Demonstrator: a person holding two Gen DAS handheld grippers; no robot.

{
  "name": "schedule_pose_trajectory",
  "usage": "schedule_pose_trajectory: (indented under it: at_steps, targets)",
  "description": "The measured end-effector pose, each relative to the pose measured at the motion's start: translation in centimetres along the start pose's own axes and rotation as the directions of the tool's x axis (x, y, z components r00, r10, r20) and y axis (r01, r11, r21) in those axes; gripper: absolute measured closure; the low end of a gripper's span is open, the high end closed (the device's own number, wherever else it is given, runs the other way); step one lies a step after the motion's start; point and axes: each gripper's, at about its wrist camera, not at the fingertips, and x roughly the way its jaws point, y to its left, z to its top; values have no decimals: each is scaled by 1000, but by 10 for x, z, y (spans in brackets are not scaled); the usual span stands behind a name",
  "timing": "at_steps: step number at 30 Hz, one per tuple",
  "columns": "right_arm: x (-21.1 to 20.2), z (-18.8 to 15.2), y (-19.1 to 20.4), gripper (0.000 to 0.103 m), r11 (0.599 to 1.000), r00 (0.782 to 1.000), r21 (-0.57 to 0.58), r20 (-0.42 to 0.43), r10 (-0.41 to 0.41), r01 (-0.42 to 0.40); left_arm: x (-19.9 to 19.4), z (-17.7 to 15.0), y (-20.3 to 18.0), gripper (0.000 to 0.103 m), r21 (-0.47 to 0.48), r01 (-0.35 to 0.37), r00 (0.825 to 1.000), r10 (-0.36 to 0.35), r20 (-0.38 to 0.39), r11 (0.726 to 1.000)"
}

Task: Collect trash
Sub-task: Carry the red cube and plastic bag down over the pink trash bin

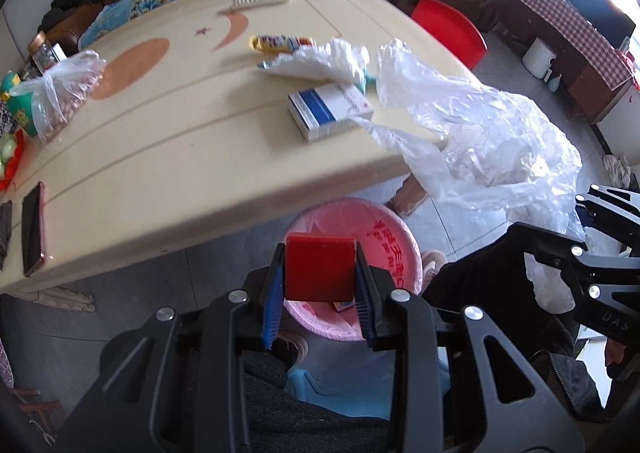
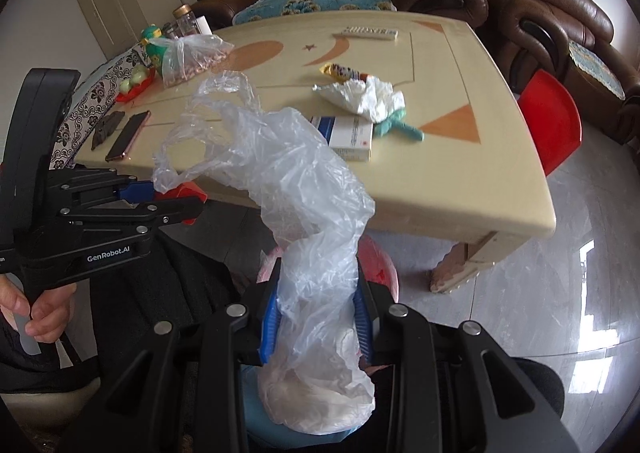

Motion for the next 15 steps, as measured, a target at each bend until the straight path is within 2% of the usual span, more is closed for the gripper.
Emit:
schedule_pose_trajectory:
  at_steps: [5,15]
  targets:
    - [24,-16,-6,72,1000,998,14,-63,11,-10,22,-11,-7,72,10,5,999,-5,-41,1000]
    - [65,-27,-26,72,999,988,45,-152,17,-10,75,-24,-13,72,12,37,989,-35,-142,999]
